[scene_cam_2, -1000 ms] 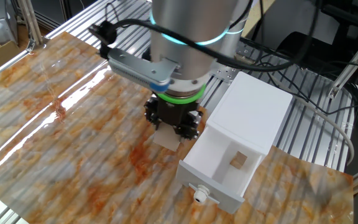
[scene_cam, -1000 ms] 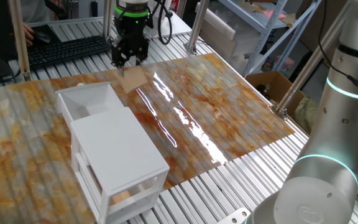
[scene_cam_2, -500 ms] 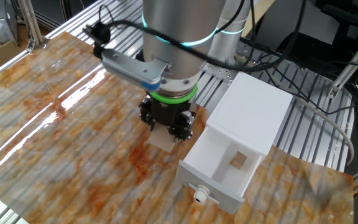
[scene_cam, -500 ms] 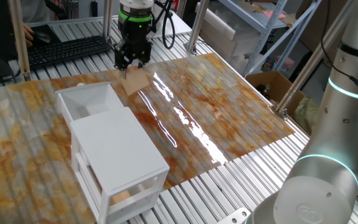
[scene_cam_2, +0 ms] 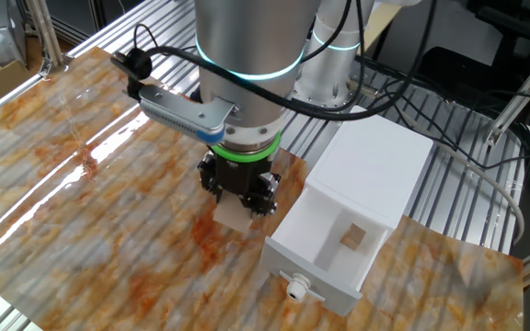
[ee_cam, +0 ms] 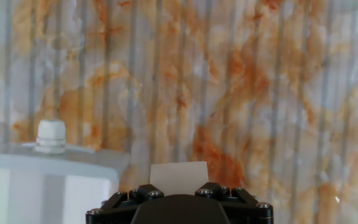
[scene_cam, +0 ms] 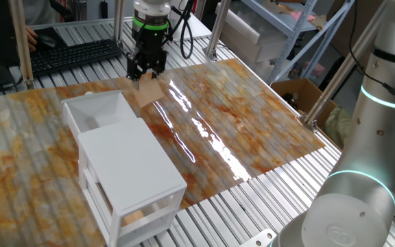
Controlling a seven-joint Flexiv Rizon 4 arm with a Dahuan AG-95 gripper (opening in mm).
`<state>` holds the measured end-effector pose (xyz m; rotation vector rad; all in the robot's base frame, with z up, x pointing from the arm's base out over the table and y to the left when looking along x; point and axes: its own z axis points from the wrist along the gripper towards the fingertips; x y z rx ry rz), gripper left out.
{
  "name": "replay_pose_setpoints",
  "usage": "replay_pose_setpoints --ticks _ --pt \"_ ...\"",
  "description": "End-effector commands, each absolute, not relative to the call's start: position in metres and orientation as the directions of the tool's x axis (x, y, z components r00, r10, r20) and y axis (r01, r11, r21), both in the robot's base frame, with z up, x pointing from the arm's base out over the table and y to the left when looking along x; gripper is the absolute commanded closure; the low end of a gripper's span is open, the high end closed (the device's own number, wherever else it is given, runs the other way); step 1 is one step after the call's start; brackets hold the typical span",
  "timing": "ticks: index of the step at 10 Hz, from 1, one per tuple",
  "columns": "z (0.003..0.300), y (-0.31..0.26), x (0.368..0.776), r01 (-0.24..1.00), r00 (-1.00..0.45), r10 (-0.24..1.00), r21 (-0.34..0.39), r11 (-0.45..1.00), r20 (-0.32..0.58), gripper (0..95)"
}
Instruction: Take something out of a drawer
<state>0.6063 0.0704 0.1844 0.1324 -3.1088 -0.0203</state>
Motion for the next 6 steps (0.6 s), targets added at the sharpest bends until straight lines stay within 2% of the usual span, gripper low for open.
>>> replay_pose_setpoints --ticks 1,6 --pt "0.170 0.071 0.609 -0.086 -0.996 -0.086 0.036 0.996 0.003 95.0" --pt "0.142 0.074 0.613 -0.077 -0.997 -0.075 0.052 0.996 -0.025 95.0"
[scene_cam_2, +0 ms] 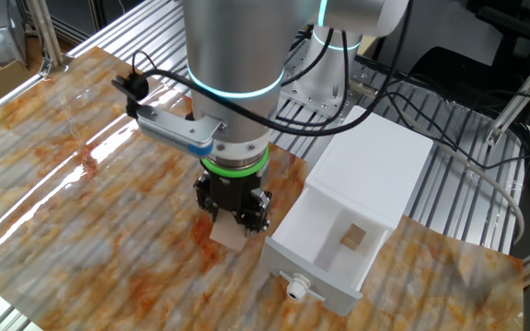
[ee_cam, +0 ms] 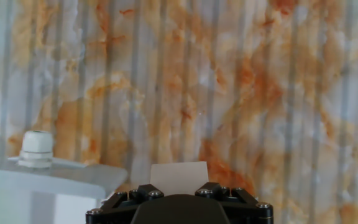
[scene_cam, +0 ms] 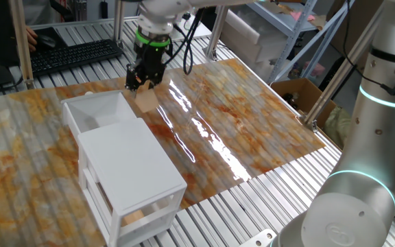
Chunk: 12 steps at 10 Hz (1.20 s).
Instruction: Take something out of a drawer
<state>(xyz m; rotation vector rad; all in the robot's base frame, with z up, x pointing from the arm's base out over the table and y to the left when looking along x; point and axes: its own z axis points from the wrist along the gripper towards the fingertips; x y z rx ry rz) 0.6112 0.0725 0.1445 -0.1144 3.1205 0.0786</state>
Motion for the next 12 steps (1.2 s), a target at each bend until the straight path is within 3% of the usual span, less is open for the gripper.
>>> replay_pose_setpoints --ticks 1,12 --pt "0.136 0.075 0.615 -0.078 -0.996 -0.076 0.046 0.996 -0.044 95.0" --pt "0.098 0.077 0.620 -0.059 -0.994 -0.055 0.038 0.998 -0.095 95.0"
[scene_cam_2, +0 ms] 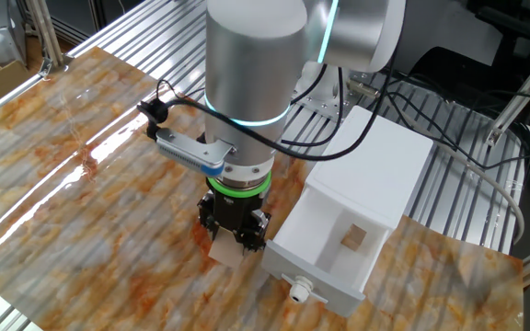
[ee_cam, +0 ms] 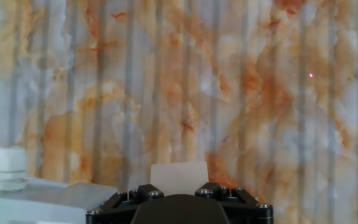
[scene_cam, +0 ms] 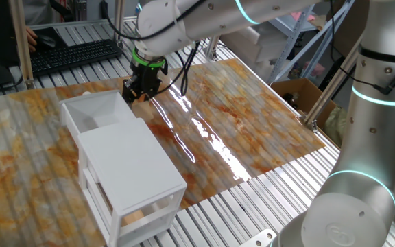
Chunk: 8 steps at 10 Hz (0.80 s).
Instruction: Take something out of a drawer
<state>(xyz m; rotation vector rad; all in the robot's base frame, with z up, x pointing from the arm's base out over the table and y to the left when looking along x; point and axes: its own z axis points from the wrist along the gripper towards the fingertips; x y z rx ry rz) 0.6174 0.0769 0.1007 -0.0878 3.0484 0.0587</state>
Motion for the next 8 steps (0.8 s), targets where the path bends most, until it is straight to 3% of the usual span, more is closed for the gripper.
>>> replay_pose_setpoints --ticks 1,7,8 --pt "0.096 0.077 0.620 -0.057 -0.994 -0.053 0.043 0.997 -0.096 95.0" --pt "0.086 0.077 0.620 -0.051 -0.991 -0.042 0.067 0.996 -0.125 95.0" --pt "0.084 0.077 0.620 -0.036 -0.991 -0.025 0.083 0.996 -0.130 76.0"
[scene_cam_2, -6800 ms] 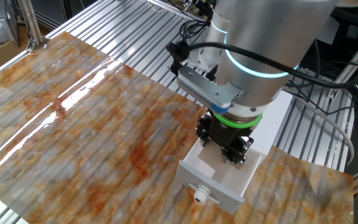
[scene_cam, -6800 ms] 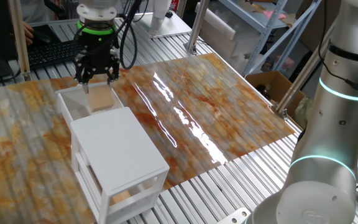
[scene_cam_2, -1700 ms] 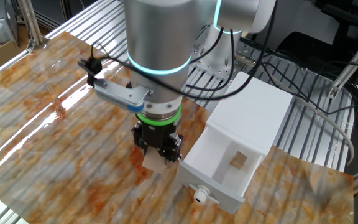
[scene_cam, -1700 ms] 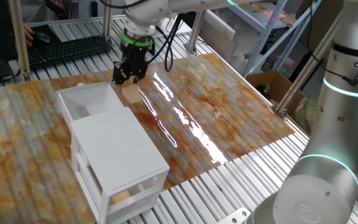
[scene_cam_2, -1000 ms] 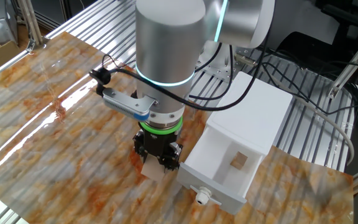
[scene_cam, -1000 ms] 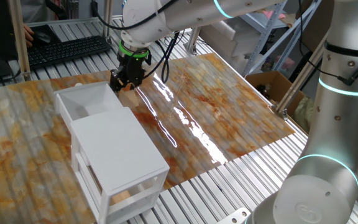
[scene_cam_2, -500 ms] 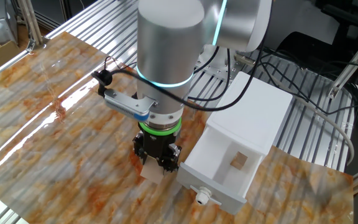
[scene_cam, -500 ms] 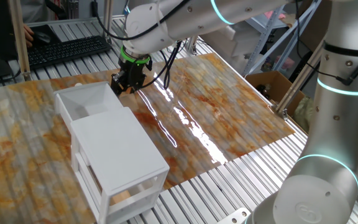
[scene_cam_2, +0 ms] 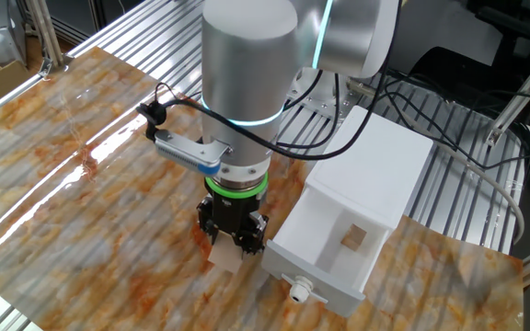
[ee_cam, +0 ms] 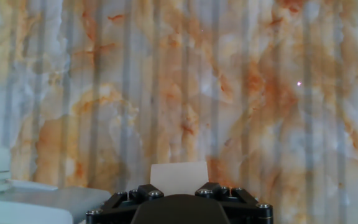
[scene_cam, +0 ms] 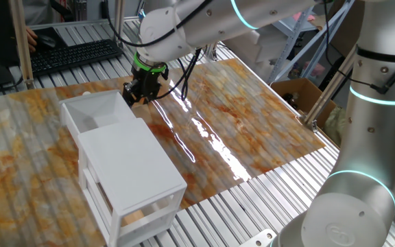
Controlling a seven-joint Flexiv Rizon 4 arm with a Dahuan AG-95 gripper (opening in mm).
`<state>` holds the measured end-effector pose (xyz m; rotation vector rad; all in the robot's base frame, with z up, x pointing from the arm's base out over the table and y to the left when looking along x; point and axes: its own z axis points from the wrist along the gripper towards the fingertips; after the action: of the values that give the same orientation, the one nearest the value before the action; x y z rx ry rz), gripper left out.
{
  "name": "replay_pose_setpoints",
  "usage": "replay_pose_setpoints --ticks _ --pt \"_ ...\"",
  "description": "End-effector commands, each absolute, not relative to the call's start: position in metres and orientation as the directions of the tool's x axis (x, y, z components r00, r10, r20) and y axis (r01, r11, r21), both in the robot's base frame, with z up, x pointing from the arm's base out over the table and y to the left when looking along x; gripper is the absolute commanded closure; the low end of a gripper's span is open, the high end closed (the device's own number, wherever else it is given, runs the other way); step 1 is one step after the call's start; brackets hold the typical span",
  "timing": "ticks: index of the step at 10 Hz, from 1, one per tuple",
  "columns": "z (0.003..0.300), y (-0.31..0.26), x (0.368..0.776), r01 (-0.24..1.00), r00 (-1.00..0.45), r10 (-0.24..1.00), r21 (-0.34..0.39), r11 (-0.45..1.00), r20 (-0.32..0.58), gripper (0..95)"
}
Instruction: Take something out of a drawer
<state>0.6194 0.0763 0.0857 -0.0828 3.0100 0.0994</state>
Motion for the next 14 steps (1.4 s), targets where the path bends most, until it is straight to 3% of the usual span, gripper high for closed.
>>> replay_pose_setpoints --ticks 1,2,5,6,14 --pt "0.082 0.077 0.620 -0.024 -0.990 -0.013 0.078 0.997 -0.137 76.0" --pt "0.081 0.077 0.620 -0.014 -0.991 -0.004 0.077 0.997 -0.130 57.0" --pt "0.081 0.077 0.619 0.013 -0.992 0.022 0.069 0.998 -0.122 57.0" --pt "0.081 0.078 0.620 0.022 -0.992 0.030 0.068 0.997 -0.119 38.0" --pt "0.092 0.077 0.621 0.057 -0.995 0.062 0.068 0.996 -0.083 38.0"
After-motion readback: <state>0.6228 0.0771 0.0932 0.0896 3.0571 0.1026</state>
